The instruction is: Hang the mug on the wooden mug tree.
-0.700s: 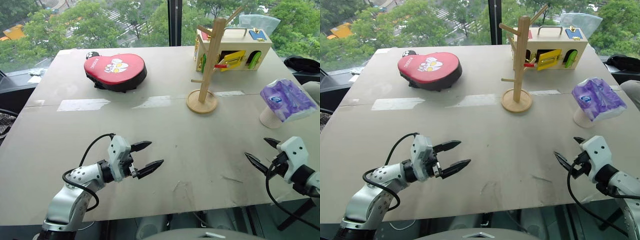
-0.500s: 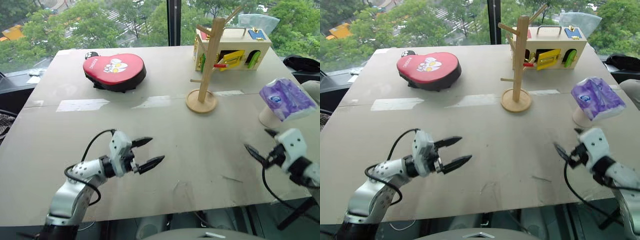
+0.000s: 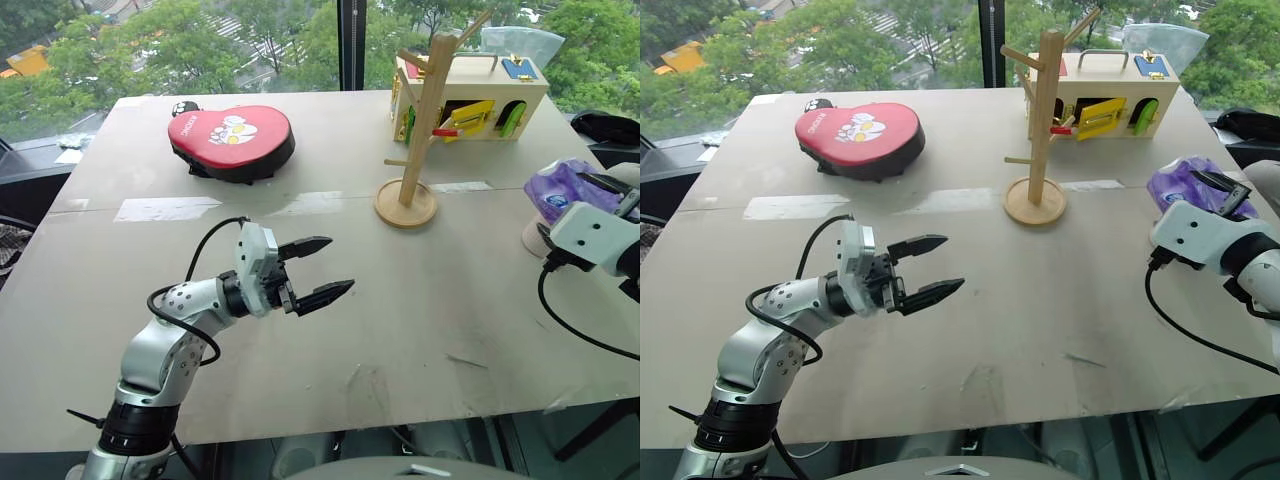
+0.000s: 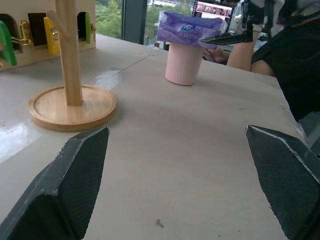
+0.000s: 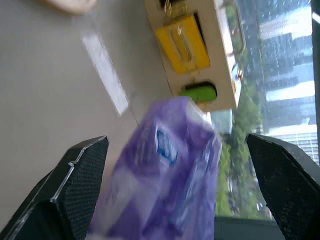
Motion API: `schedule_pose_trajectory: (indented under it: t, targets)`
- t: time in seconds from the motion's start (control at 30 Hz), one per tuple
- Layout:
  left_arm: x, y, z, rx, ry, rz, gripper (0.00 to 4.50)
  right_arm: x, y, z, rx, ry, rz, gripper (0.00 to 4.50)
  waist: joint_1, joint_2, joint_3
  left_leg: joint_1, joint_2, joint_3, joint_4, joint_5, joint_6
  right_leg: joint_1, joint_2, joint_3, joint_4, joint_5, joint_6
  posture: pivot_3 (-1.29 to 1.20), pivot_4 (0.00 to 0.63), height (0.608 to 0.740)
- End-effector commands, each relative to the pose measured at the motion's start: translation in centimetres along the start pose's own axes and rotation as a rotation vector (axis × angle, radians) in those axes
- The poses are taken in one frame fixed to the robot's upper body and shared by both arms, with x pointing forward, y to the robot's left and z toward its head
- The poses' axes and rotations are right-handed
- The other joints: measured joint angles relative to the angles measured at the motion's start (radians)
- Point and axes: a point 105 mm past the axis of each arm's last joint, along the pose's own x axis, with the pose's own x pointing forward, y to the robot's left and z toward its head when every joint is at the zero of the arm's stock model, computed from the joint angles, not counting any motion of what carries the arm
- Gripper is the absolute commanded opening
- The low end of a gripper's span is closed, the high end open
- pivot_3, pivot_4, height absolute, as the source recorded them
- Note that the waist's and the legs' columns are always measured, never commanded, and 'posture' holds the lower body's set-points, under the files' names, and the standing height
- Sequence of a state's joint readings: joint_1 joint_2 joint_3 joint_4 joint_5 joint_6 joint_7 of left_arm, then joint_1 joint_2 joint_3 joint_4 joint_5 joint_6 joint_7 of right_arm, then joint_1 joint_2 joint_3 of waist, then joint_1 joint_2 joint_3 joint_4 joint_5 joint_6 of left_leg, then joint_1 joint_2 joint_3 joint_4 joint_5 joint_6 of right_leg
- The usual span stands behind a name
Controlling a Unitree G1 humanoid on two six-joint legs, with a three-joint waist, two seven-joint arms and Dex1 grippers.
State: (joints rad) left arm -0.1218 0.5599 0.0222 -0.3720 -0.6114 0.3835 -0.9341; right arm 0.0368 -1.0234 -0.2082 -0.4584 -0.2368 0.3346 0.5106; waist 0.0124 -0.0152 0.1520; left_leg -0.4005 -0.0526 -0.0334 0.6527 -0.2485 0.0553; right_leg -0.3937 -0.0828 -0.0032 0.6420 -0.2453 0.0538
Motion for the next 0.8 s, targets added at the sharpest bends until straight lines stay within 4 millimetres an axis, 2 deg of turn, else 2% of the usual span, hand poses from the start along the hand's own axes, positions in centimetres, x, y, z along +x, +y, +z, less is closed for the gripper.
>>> schedule_pose_trajectory:
  t: [0.03, 0.2, 0.23, 0.3, 0.53, 0.7, 0.8]
  targets:
    - [0.3, -0.6, 0.9, 0.024, -0.026, -0.017, 4.5, 0.4, -0.6, -0.3, -0.024, 0.03, -0.042, 4.45, -0.002, 0.0, 0.0, 0.0, 0.0, 0.0, 0.0, 0.0, 0.0, 0.0, 0.0, 0.0, 0.0, 0.0, 0.0, 0.0, 0.15, 0.74]
    - [0.1, -0.8, 1.0, 0.023, -0.027, -0.001, 4.5, 1.1, -0.5, -0.7, 0.023, 0.056, -0.061, 4.45, 0.0, 0.001, 0.0, 0.001, 0.001, 0.0, 0.0, 0.0, 0.0, 0.0, 0.001, 0.001, 0.0, 0.0, 0.0, 0.0, 0.15, 0.74]
    - [0.0, -0.8, 1.0, 0.023, -0.027, 0.001, 4.5, 1.2, -0.5, -0.6, 0.032, 0.055, -0.063, 4.21, 0.001, 0.001, 0.0, 0.001, 0.001, 0.0, 0.0, 0.0, 0.0, 0.0, 0.001, 0.001, 0.0, 0.0, 0.0, 0.0, 0.15, 0.74]
    - [-0.2, -1.0, 1.1, 0.023, -0.026, 0.001, 4.5, 1.3, -0.6, -0.5, 0.051, 0.051, -0.062, 3.59, 0.002, 0.001, 0.0, 0.0, 0.001, 0.0, 0.0, 0.0, 0.0, 0.0, 0.001, 0.0, 0.0, 0.0, 0.0, 0.0, 0.15, 0.74]
    - [-0.3, -1.7, 1.3, 0.013, -0.044, -0.047, 4.5, 1.4, -0.6, -0.4, 0.097, 0.055, -0.058, 0.17, 0.002, 0.001, 0.0, 0.0, 0.001, 0.0, 0.0, 0.0, 0.0, 0.0, 0.001, 0.0, 0.0, 0.0, 0.0, 0.0, 0.15, 0.74]
    - [-0.3, -2.1, 1.4, 0.006, -0.058, -0.098, 4.5, 1.3, -1.0, -0.5, 0.107, 0.058, -0.072, 0.07, 0.001, 0.001, 0.0, 0.0, 0.001, 0.0, 0.0, 0.0, 0.0, 0.0, 0.001, 0.0, 0.0, 0.0, 0.0, 0.0, 0.15, 0.74]
    - [0.0, -2.4, 1.5, -0.001, -0.068, -0.116, 4.5, 1.0, -2.0, -0.3, 0.105, 0.049, -0.117, 0.07, 0.002, 0.001, 0.0, 0.0, 0.001, 0.0, 0.0, 0.0, 0.0, 0.0, 0.001, 0.0, 0.0, 0.0, 0.0, 0.0, 0.15, 0.74]
